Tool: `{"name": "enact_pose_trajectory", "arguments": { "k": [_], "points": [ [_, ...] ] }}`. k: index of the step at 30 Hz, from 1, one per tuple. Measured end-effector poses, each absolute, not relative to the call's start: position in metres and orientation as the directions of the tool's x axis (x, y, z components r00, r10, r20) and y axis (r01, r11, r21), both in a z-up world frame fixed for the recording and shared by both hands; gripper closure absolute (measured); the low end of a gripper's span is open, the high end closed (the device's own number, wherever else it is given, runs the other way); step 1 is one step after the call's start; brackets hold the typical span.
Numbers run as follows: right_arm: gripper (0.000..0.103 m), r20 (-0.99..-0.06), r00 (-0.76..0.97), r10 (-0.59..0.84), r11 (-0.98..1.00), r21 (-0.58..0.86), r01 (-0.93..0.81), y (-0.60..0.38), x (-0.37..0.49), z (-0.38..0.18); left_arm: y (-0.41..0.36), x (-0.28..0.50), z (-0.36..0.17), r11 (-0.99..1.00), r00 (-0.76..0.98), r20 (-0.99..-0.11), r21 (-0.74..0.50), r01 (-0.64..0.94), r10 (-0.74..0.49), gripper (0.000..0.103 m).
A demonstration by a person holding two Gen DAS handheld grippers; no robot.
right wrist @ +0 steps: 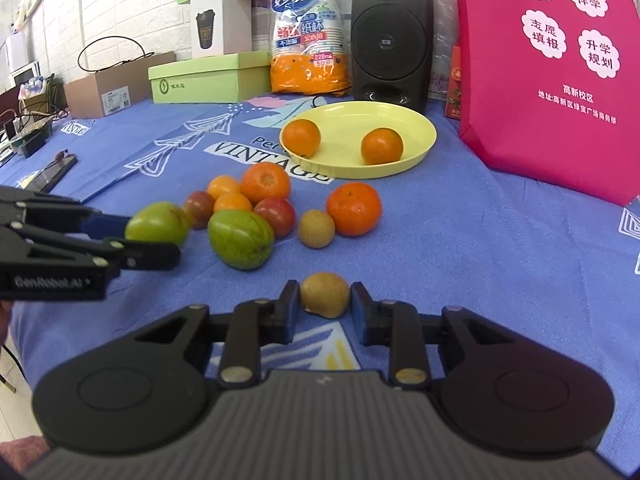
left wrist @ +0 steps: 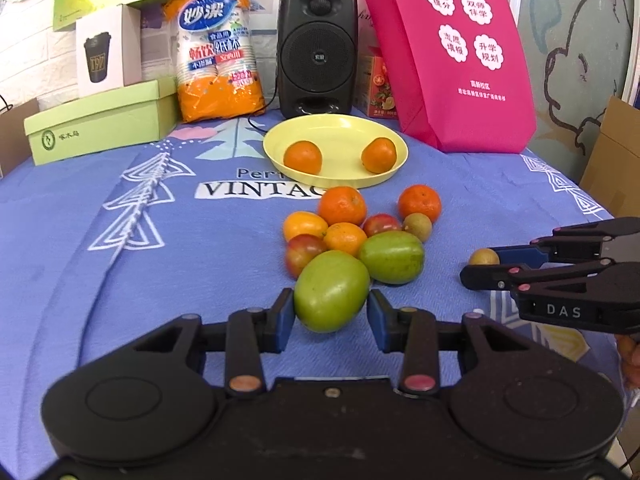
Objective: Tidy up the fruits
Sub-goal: 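Place the green mango on the plate with the left tool while the right tool places the kiwi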
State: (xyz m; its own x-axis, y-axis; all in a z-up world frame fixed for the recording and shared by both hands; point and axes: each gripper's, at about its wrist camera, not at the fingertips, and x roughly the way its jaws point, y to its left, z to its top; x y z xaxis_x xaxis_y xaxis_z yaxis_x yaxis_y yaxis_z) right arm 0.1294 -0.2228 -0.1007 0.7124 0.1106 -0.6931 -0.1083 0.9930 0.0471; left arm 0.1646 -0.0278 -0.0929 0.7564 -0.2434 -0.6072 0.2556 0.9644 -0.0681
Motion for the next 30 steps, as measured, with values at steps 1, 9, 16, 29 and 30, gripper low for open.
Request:
{"name": "enact_pose_trajectory", "arguments": {
  "k": [1, 9, 16, 29, 30],
  "points": [
    [0.076, -0.693, 0.713, 0.110, 0.993, 0.044, -0.110, -0.222, 0.127, -0.100, -0.026, 0.162, -0.090, 0.966, 0.761, -0.604, -0.063, 0.252, -0.238, 0.065],
    [0.076, -0.673, 0.729, 0.125, 0.990, 0.031, -0.141, -0.215, 0.110, -0.084, -0.011, 0.144, -0.069, 0.967, 0.781, -0.578, -0.061, 0.248, -0.236, 0.065],
    [0.076, -0.631, 0.766, 0.125, 0.989, 0.021, -0.144, -0.221, 0.123, -0.064, -0.011, 0.167, -0.054, 0.959, 0.791, -0.551, -0.063, 0.278, -0.265, 0.065],
    [0.076, -0.603, 0.791, 0.103, 0.989, -0.019, -0.143, -0.242, 0.205, -0.054, -0.033, 0.281, -0.044, 0.956, 0.802, -0.538, -0.027, 0.292, -0.260, 0.065],
    [0.076, -0.602, 0.792, 0.104, 0.989, -0.019, -0.144, -0.244, 0.212, -0.054, -0.035, 0.289, -0.043, 0.956, 0.804, -0.538, -0.020, 0.291, -0.256, 0.065]
  ]
}}
